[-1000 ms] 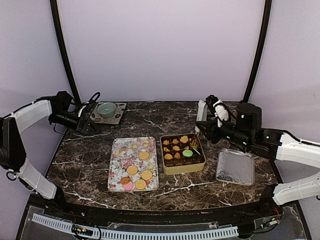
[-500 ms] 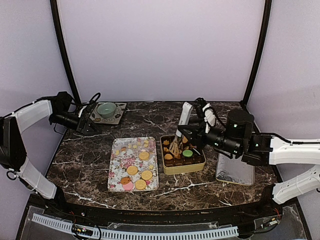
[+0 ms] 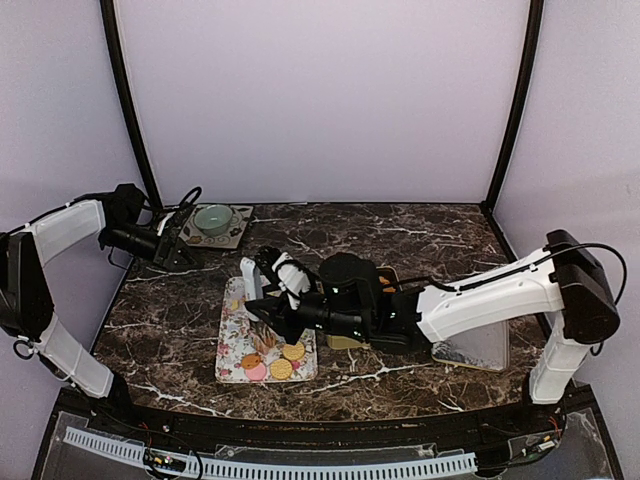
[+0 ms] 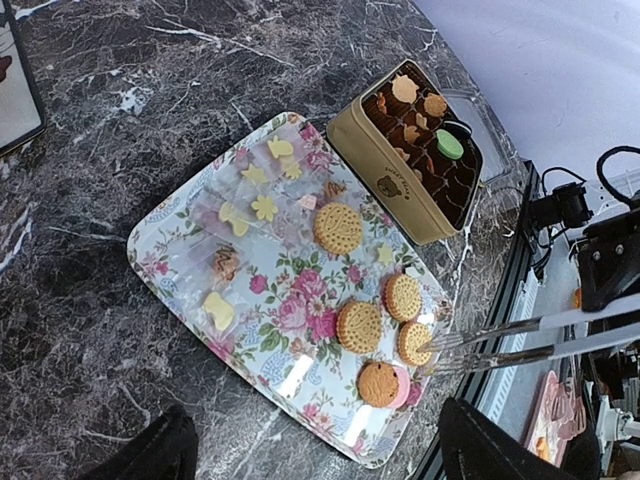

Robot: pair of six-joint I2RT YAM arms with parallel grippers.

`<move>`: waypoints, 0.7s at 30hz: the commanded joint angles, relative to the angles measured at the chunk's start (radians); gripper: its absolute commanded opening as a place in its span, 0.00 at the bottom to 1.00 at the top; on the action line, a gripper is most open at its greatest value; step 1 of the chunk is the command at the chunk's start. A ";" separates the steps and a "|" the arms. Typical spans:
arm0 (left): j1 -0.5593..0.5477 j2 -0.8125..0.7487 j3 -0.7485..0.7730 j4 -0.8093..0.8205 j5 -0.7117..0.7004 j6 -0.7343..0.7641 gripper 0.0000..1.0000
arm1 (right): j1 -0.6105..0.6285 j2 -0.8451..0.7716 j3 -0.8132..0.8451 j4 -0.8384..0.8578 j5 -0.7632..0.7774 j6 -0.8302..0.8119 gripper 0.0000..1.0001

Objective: Pack the cookies
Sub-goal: Pick up the fake cookies from the plate.

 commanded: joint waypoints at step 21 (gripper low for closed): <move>0.005 -0.018 0.009 -0.040 0.016 0.034 0.86 | 0.071 0.245 0.216 -0.002 0.071 -0.059 0.43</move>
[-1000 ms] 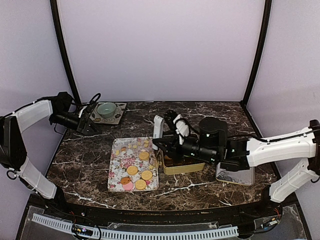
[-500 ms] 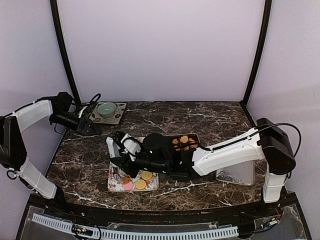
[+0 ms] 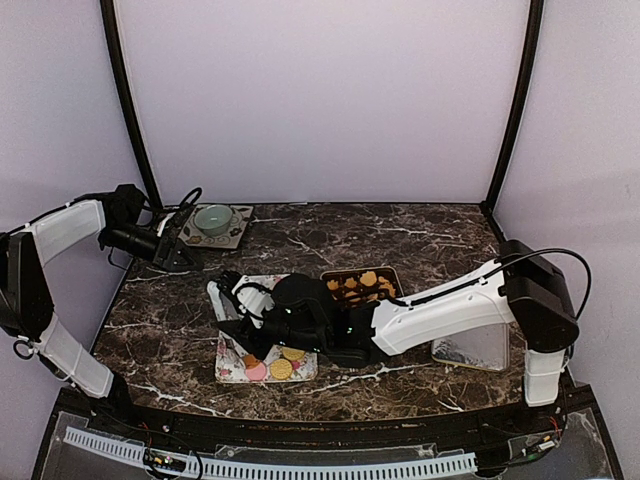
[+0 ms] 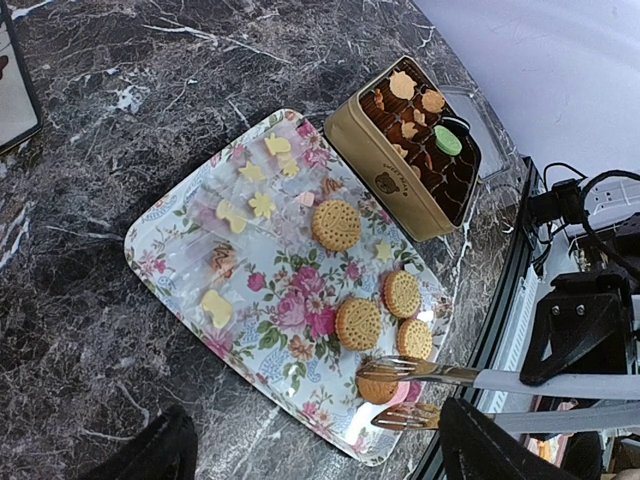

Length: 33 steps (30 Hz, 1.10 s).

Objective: Pack the cookies
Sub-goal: Pick up the fake cookies from the plate.

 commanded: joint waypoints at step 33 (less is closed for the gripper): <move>0.004 -0.022 0.000 -0.046 0.023 0.026 0.85 | -0.014 -0.138 -0.091 0.065 0.070 0.033 0.16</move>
